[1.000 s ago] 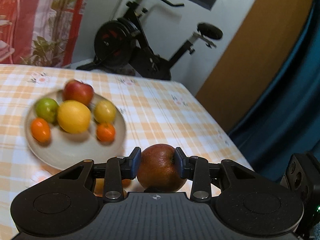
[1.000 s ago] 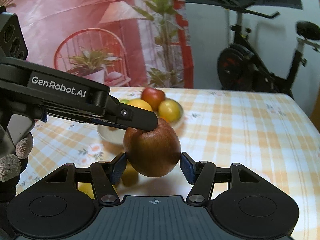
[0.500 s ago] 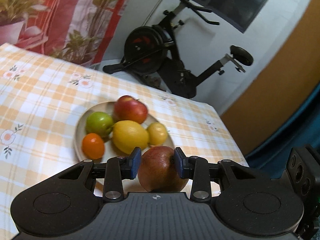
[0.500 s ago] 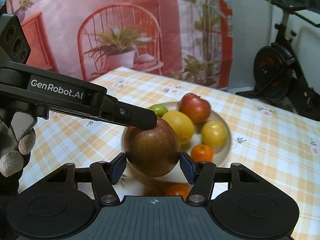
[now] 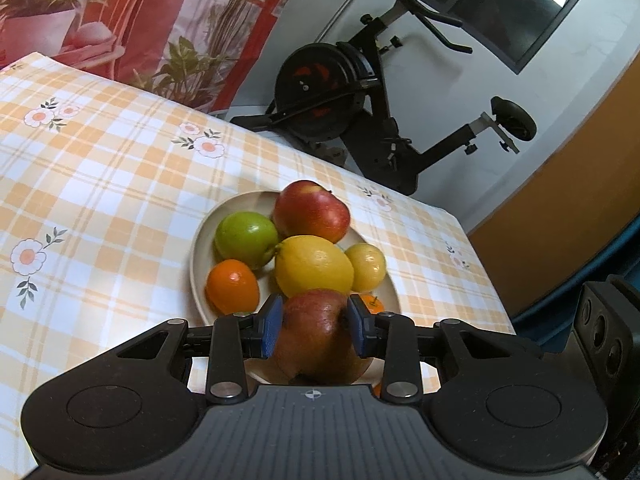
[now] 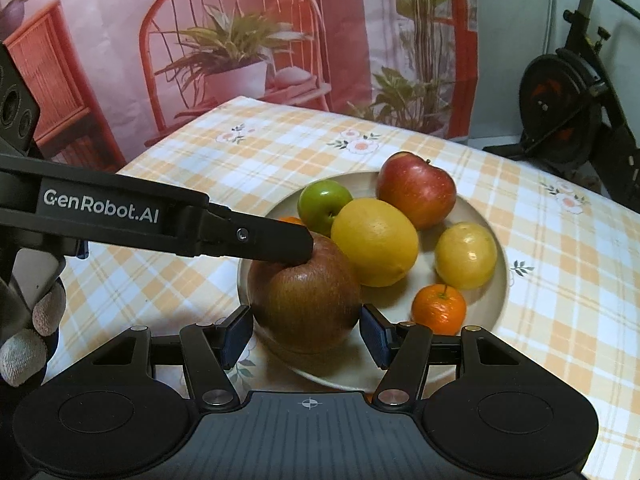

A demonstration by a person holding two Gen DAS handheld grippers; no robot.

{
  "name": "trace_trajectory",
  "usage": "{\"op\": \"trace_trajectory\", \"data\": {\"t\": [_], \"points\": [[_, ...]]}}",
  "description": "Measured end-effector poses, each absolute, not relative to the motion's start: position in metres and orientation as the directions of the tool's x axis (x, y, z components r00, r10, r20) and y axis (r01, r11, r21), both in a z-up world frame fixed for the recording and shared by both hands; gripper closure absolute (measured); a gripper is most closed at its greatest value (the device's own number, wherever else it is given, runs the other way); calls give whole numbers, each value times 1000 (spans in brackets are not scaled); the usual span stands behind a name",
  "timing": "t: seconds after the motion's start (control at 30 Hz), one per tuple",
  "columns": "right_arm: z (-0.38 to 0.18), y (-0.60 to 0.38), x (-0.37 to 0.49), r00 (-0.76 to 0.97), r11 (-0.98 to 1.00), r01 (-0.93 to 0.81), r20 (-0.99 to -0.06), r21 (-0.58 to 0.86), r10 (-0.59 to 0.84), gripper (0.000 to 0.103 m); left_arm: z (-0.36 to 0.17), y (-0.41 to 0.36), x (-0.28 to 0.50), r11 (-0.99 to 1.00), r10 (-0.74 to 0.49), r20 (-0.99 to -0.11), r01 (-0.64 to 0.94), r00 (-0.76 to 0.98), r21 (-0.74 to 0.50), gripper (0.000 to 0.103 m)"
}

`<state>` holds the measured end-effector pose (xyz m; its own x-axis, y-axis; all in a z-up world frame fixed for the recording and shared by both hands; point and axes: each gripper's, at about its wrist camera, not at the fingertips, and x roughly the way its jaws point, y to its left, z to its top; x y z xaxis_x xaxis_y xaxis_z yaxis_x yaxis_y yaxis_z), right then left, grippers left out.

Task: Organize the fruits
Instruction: 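Lift the red apple with both tools and carry it over the plate, then lower the red apple onto the plate and open both tools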

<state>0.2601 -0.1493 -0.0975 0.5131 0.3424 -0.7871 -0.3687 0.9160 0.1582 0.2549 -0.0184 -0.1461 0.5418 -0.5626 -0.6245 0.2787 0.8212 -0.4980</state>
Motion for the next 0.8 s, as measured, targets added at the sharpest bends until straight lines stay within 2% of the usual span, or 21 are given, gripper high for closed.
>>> {"op": "trace_trajectory", "data": {"t": [0.37, 0.8], "points": [[-108, -141, 272, 494, 919, -349, -797, 185, 348, 48, -150, -12, 258, 839, -534, -638, 259, 555, -478, 66], [-114, -141, 282, 500, 922, -320, -788, 215, 358, 47, -149, -18, 258, 879, -474, -666, 266, 576, -396, 63]]}}
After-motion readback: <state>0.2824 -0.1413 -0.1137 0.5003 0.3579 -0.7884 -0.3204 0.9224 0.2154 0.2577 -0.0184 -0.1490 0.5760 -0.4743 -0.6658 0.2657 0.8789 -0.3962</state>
